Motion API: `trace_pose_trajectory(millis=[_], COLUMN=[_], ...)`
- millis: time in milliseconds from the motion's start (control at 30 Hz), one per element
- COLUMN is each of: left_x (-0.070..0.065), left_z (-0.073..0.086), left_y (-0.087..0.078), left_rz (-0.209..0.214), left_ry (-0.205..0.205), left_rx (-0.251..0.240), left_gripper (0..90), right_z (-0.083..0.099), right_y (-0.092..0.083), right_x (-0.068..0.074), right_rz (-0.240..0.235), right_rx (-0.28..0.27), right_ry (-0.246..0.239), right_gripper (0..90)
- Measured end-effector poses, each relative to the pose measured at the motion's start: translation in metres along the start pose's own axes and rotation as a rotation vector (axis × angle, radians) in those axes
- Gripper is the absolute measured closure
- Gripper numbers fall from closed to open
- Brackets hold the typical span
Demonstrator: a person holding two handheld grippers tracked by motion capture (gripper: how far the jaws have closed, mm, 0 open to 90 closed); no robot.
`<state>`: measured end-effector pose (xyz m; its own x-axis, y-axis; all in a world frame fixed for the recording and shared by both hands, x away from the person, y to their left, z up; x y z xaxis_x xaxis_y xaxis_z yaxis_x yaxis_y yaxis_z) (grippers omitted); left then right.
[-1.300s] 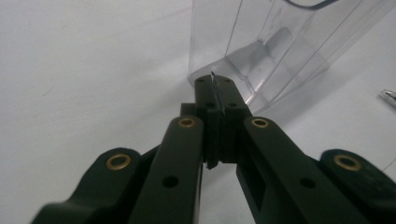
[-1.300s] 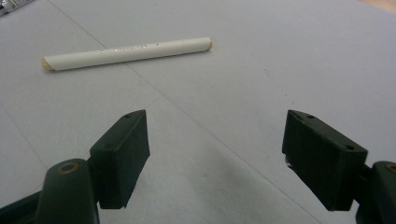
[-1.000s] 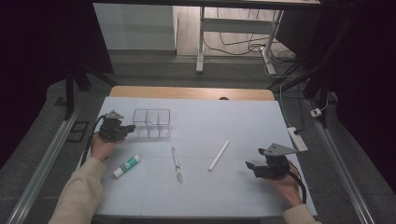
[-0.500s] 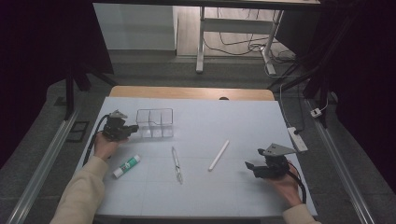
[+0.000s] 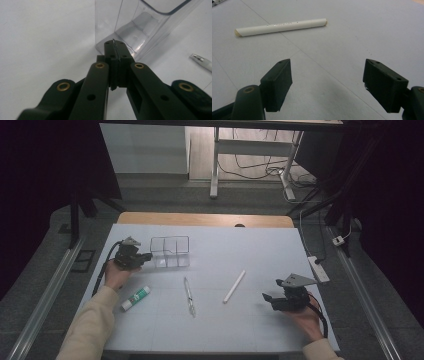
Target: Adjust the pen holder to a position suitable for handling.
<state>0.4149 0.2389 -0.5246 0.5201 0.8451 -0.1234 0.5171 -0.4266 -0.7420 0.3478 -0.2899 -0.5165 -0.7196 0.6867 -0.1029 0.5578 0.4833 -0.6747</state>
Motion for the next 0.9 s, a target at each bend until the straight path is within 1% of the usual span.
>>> trace_pose_trajectory(millis=[167,233,400,600,900], left_x=[-0.002,-0.003,-0.006,-0.010,-0.016], left_z=[-0.003,-0.006,-0.009,-0.014,-0.023], left_y=[0.002,0.003,0.006,0.009,0.016], left_rz=[0.004,0.005,0.011,0.018,0.026], left_ry=[0.004,0.012,0.017,0.025,0.039], left_rx=[0.003,0.005,0.005,0.006,0.017], left_gripper=[88.7,88.7,88.7,88.8,88.7], right_z=[0.000,0.000,0.000,0.000,0.000], right_y=[0.001,0.001,0.000,0.001,0.001], right_x=[0.000,0.001,0.000,0.000,0.000], right_rz=[-0.002,0.003,-0.006,-0.001,-0.001], right_rx=[0.009,0.006,0.007,0.010,0.011], right_ry=[-0.003,-0.002,-0.002,-0.002,-0.002], right_gripper=[22.4,22.4,22.4,22.4,22.4])
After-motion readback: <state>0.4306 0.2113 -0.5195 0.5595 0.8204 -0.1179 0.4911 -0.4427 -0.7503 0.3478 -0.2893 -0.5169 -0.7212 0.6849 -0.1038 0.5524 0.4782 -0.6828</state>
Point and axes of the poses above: each handheld gripper's, and its own axes: y roughly forward along the jaws, z roughly out of its underside, x roughly to its left, the point moved 2 cm from there along y, roughly forward along the jaws, and after that the axes turned 4 degrees about x, right-handed, at the moved point
